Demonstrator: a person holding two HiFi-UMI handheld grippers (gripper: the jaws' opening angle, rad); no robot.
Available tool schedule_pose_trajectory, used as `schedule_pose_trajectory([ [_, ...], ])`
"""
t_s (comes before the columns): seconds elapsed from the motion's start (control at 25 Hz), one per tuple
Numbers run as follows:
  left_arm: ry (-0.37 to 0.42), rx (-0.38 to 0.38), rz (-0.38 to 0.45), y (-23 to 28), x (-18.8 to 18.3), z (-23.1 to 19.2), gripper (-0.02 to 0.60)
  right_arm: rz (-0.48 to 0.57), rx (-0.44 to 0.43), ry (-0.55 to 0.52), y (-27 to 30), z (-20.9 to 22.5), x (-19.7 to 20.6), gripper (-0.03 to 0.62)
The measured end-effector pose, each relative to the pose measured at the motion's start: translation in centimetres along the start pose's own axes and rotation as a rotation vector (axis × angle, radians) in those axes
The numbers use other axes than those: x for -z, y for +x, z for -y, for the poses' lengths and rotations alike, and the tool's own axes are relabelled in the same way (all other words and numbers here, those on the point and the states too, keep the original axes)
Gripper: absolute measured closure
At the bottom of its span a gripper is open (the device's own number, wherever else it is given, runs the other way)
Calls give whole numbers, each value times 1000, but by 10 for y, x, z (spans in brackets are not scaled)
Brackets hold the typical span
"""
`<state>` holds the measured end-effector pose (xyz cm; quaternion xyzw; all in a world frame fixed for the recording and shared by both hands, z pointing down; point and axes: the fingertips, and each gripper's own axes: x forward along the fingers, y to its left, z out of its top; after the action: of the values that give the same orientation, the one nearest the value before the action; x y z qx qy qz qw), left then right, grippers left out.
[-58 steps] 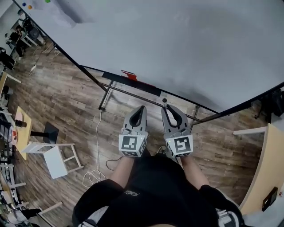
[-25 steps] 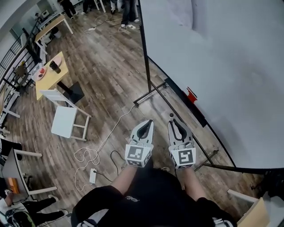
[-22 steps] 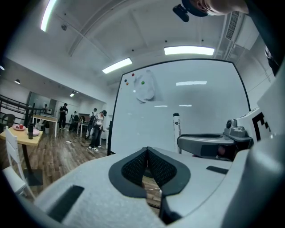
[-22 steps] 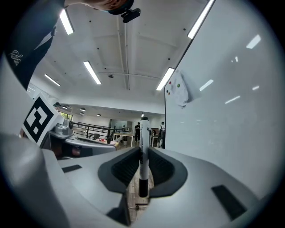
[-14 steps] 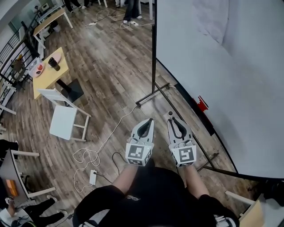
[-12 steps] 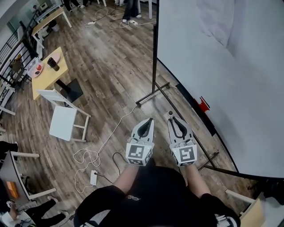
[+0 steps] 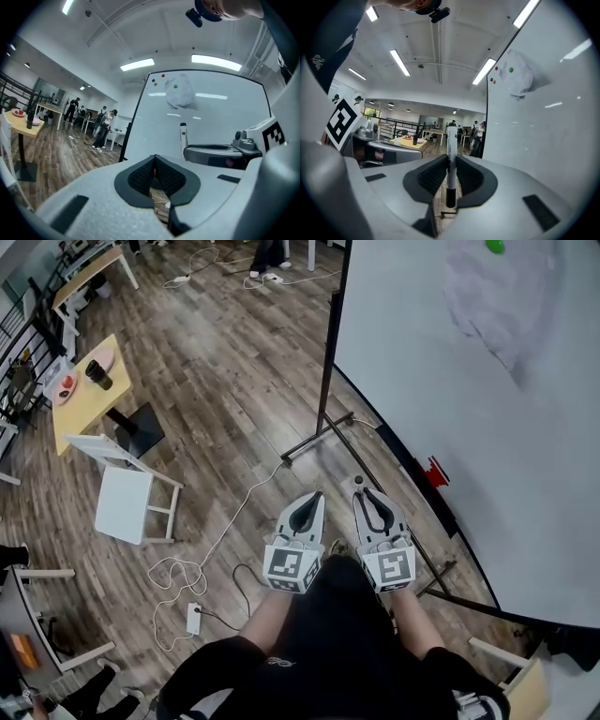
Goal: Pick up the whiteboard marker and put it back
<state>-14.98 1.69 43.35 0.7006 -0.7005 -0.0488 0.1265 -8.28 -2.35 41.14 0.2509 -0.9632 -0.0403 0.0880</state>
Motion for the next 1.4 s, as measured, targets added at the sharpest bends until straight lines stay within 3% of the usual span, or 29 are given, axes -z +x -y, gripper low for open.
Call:
schedule_pose_trajectory([
  [0.28, 53, -14, -34, 54, -5, -16, 575, 14, 12, 48, 40, 46, 8, 537],
  [0.48, 120, -4, -43, 115, -20, -18, 575, 51, 28, 16, 65, 101, 2, 537],
  [0.68, 140, 24, -78, 171, -16, -7, 575, 27, 73, 56, 73, 154, 21, 537],
  [0.8, 140, 56, -111, 193, -6, 2, 575, 11, 91, 45, 76, 173, 33, 537],
  [1.0, 204, 121, -151, 221, 10, 13, 575, -43, 141, 90, 81, 191, 62, 537],
  [1.2, 170, 203, -171, 246, 19, -3, 575, -130, 211, 67, 96, 199, 80, 537],
  [1.4, 157, 342, -235, 253, 27, -19, 575, -311, 288, -136, 107, 190, 86, 537],
])
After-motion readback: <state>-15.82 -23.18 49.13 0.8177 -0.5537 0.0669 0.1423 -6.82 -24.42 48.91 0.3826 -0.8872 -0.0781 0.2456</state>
